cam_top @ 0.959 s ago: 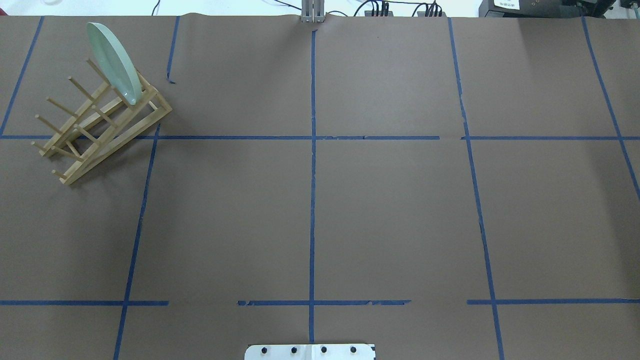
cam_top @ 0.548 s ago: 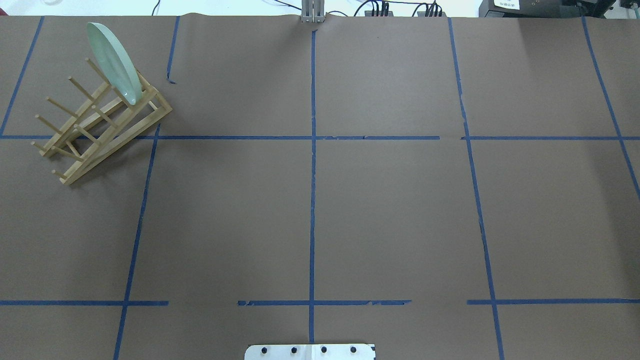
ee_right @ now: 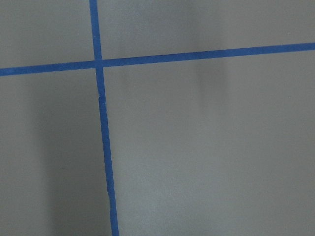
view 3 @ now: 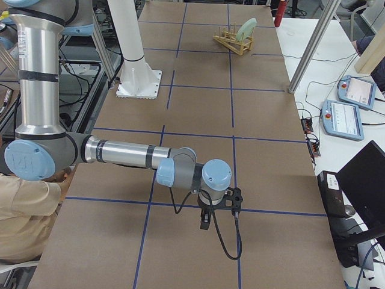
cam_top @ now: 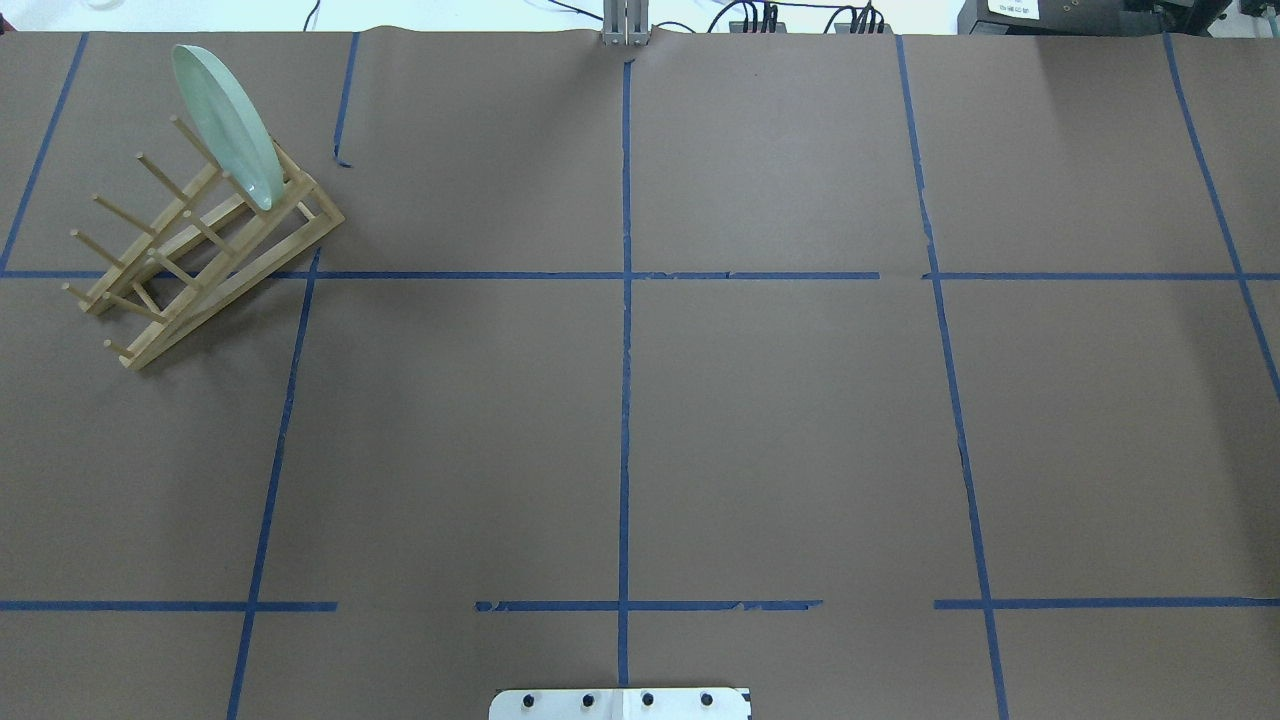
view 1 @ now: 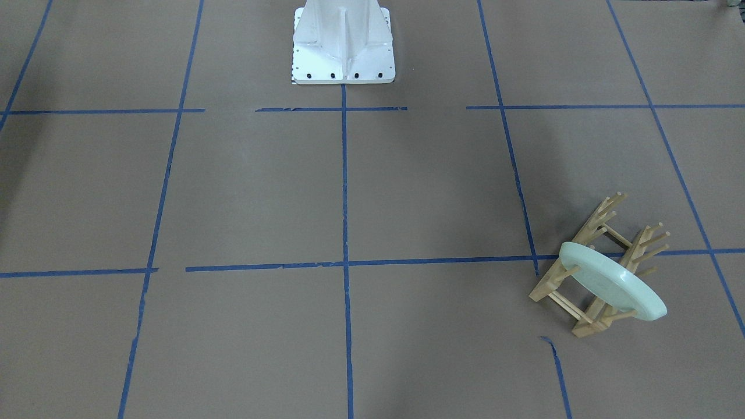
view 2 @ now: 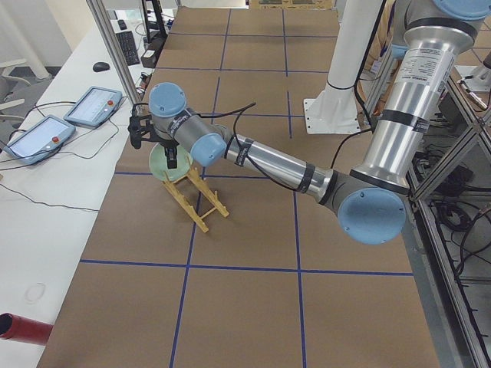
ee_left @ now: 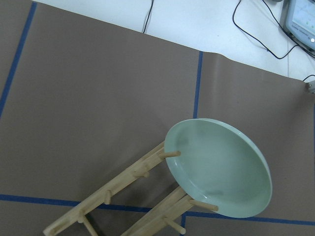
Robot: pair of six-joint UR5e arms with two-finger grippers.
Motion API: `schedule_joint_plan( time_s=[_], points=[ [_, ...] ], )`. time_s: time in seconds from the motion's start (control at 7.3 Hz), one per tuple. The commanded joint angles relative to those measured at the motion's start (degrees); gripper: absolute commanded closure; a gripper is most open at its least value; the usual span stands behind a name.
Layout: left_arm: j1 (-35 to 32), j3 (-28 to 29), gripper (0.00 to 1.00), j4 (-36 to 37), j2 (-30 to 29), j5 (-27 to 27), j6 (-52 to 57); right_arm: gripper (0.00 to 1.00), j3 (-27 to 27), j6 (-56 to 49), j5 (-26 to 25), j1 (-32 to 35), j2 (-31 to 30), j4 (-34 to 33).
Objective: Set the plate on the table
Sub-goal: 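Grasp the rim of the pale green plate with the left gripper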
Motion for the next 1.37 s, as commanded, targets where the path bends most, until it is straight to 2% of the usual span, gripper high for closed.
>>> schedule_joint_plan(
  time_s=[0.0, 0.14, 0.27, 0.55, 0.82, 1.1, 1.23],
  points=[
    [6.0, 7.5, 0.00, -20.5, -1.4, 2.0, -20.3, 0.00, 0.0, 0.0, 0.0, 0.0, 0.0, 0.0],
    [8.2, 9.9, 0.00, -23.3, -3.9, 7.5, -24.9, 0.00, 0.0, 0.0, 0.0, 0.0, 0.1, 0.0],
    [10.1, 9.9, 0.00, -23.5, -5.0, 10.9, -27.9, 0.00, 0.0, 0.0, 0.0, 0.0, 0.0, 0.0],
    [12.3, 10.1, 0.00, -24.4, -6.2, 17.1, -27.9, 0.00, 0.0, 0.0, 0.0, 0.0, 0.1, 0.0],
    [13.4, 11.7, 0.03, -24.4, -7.6, 18.8, -27.9, 0.00, 0.0, 0.0, 0.0, 0.0, 0.0, 0.0],
    [13.9, 14.5, 0.12, -24.4, -9.6, 18.8, -27.5, 0.00, 0.0, 0.0, 0.0, 0.0, 0.1, 0.0],
    [14.0, 14.6, 0.27, -24.4, -9.4, 18.8, -27.5, 0.00, 0.0, 0.0, 0.0, 0.0, 0.1, 0.0]
  ],
)
